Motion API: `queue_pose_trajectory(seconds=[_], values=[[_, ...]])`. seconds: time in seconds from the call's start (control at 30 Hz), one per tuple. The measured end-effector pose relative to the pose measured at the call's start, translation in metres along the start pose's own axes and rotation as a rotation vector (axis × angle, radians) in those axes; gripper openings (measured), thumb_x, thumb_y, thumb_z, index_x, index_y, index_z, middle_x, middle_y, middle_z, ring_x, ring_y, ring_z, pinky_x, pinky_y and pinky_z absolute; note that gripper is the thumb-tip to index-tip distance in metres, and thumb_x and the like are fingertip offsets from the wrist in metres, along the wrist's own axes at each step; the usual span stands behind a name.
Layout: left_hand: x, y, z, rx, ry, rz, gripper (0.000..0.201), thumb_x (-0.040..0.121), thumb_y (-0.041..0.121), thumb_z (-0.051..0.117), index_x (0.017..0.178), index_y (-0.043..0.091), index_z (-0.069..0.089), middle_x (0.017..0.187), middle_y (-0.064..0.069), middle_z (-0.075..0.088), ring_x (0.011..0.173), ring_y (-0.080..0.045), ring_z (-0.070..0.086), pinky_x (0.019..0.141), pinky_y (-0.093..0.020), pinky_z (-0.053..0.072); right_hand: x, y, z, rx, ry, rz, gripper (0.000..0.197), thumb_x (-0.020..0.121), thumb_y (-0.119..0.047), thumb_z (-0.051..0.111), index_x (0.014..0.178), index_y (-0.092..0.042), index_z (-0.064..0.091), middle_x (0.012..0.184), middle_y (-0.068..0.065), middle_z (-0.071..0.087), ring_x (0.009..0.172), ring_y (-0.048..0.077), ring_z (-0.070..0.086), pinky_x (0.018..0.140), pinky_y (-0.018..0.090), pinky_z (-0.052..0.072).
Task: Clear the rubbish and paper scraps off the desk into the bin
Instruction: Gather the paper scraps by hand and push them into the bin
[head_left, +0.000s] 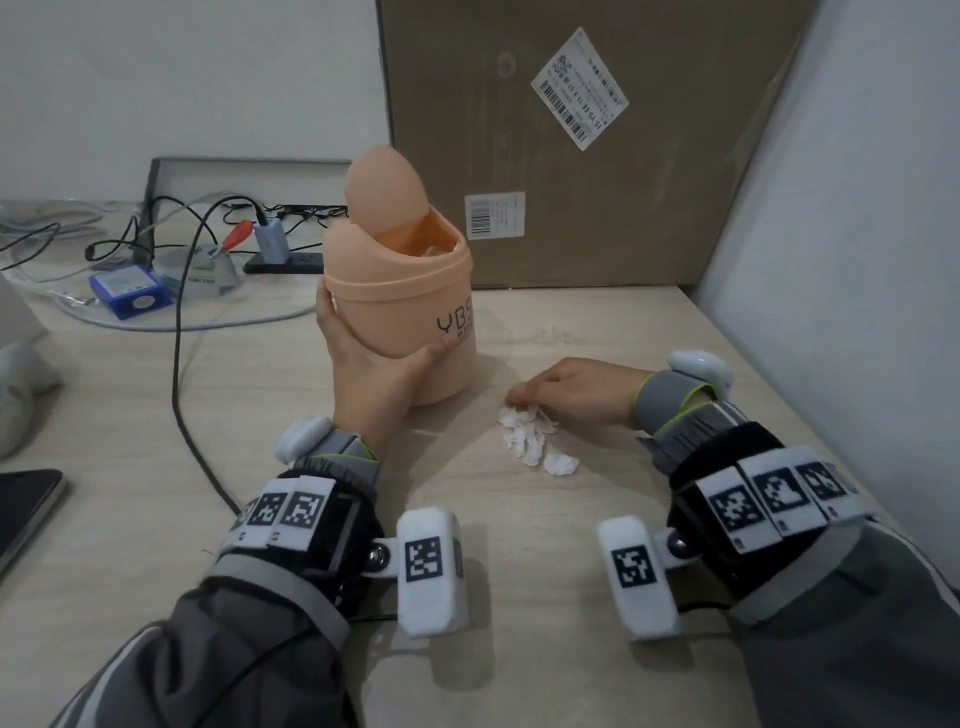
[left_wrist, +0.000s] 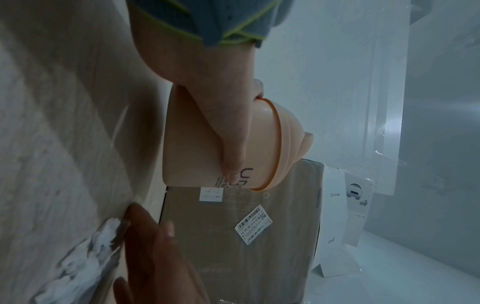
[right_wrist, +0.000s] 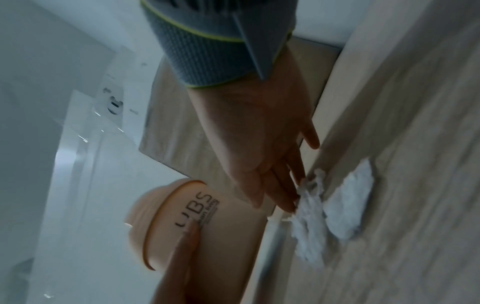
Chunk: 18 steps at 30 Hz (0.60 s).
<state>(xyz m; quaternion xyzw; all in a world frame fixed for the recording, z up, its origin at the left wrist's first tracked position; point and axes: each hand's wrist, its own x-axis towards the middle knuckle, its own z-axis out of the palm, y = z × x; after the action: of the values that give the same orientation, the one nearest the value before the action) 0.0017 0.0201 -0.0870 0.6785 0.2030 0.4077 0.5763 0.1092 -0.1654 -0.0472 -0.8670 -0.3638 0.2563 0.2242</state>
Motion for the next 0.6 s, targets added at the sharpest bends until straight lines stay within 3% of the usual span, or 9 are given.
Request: queue_pose_trajectory(seconds=[0.13, 0.23, 0.33, 0.47, 0.53, 0.6], values=[[0.0, 0.0, 0.001, -0.002, -0.016, 0.006, 0.138, 0.045, 0.052, 0.087, 0.154, 0.036, 0.004, 0.154, 0.003, 0.034, 0.136, -0.017, 0.044, 0.113, -0.047, 0.041, -0.024, 0.018, -0.007, 0.225, 0.056, -0.083, 0.035, 0.097, -0.037, 0.044, 0.108, -0.018, 0.071, 0.111, -0.008, 0.069, 0.104, 0.002, 0.06, 0.08, 0.008, 0.04], [-0.001, 0.001, 0.001, -0.007, -0.015, 0.006, 0.137, 0.046, 0.051, 0.087, 0.154, 0.037, 0.003, 0.154, 0.003, 0.034, 0.136, -0.017, 0.043, 0.113, -0.047, 0.041, -0.036, 0.022, -0.01, 0.432, 0.131, -0.133, 0.034, 0.098, -0.031, 0.044, 0.091, -0.014, 0.072, 0.091, 0.0, 0.074, 0.085, 0.012, 0.069, 0.067, 0.02, 0.045], [0.0, 0.001, 0.0, -0.005, -0.022, -0.003, 0.138, 0.047, 0.05, 0.088, 0.154, 0.038, 0.002, 0.153, 0.004, 0.035, 0.135, -0.016, 0.045, 0.113, -0.048, 0.042, -0.042, 0.019, -0.005, 0.464, -0.05, -0.115, 0.036, 0.098, -0.03, 0.043, 0.081, -0.01, 0.067, 0.075, 0.006, 0.071, 0.066, 0.016, 0.067, 0.052, 0.02, 0.039], [-0.001, 0.001, 0.0, 0.006, -0.031, -0.007, 0.137, 0.047, 0.048, 0.087, 0.155, 0.035, 0.003, 0.151, 0.004, 0.036, 0.134, -0.016, 0.045, 0.112, -0.047, 0.043, -0.041, 0.019, 0.006, 0.349, -0.246, -0.071, 0.034, 0.098, -0.031, 0.043, 0.094, -0.009, 0.068, 0.088, 0.006, 0.071, 0.075, 0.015, 0.067, 0.06, 0.022, 0.043], [-0.002, 0.001, 0.0, 0.007, -0.034, -0.001, 0.137, 0.048, 0.048, 0.087, 0.155, 0.035, 0.003, 0.151, 0.005, 0.035, 0.134, -0.015, 0.044, 0.113, -0.047, 0.042, -0.039, 0.022, 0.008, 0.364, -0.218, -0.072, 0.03, 0.098, -0.029, 0.043, 0.102, -0.01, 0.066, 0.097, 0.005, 0.071, 0.083, 0.014, 0.066, 0.067, 0.022, 0.046], [-0.003, 0.001, 0.0, 0.01, -0.036, -0.002, 0.137, 0.048, 0.049, 0.087, 0.155, 0.035, 0.003, 0.152, 0.005, 0.035, 0.134, -0.015, 0.044, 0.113, -0.047, 0.042, -0.038, 0.023, 0.007, 0.39, -0.136, -0.101, 0.024, 0.097, -0.026, 0.046, 0.101, -0.013, 0.066, 0.098, 0.002, 0.07, 0.086, 0.012, 0.065, 0.066, 0.022, 0.045]])
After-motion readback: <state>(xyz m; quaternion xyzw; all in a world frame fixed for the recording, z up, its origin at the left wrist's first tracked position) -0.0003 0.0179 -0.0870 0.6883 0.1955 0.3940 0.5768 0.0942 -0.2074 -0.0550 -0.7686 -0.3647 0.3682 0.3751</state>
